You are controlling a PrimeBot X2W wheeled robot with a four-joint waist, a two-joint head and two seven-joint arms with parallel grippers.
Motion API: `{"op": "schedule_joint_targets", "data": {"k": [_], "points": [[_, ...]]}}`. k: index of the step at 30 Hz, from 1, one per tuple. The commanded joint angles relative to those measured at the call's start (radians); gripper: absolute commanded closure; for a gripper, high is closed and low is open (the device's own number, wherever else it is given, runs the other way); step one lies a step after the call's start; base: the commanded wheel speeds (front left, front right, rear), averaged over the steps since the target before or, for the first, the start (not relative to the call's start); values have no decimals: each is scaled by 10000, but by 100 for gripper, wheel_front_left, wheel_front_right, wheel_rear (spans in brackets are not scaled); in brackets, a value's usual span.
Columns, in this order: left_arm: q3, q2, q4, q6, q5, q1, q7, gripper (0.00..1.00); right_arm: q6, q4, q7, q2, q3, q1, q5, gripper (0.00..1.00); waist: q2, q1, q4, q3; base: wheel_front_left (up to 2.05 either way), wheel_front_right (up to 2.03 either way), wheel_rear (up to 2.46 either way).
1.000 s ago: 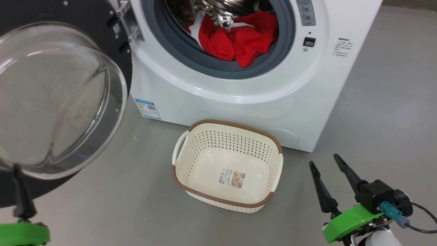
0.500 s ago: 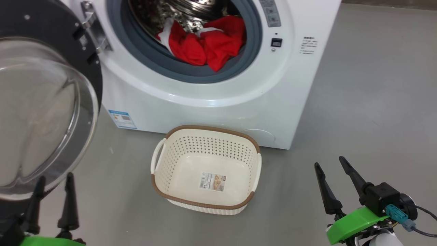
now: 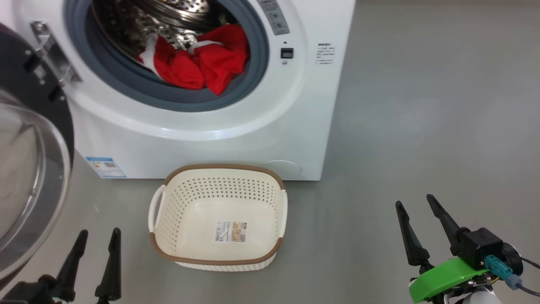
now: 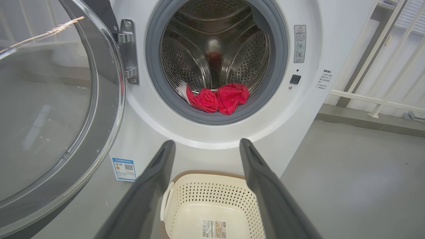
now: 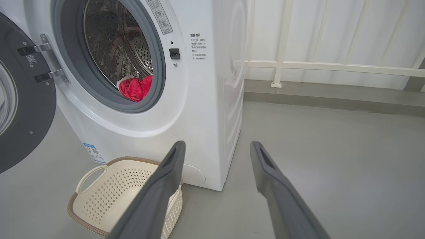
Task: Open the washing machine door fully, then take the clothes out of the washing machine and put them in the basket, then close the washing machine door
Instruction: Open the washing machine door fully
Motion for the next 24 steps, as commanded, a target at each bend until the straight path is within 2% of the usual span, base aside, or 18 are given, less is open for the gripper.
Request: {"op": "schedule_joint_targets", "data": {"k": [1,13,24], "points": [[308,338,-293,12,-30,8,-49,0,63,-301,-92,2,166,-56,147,0,0,0,-417,24,0,0,0],[197,200,-535,12,35,321,-49,0,63,-371,-92,10,44,-12,197,0,0,0,-1225,-45,0,0,0],[217,180,-745,12,65,251,-49,0,63,-536,-92,7,-137,-15,115,0,0,0,-1416,84,0,0,0]]}}
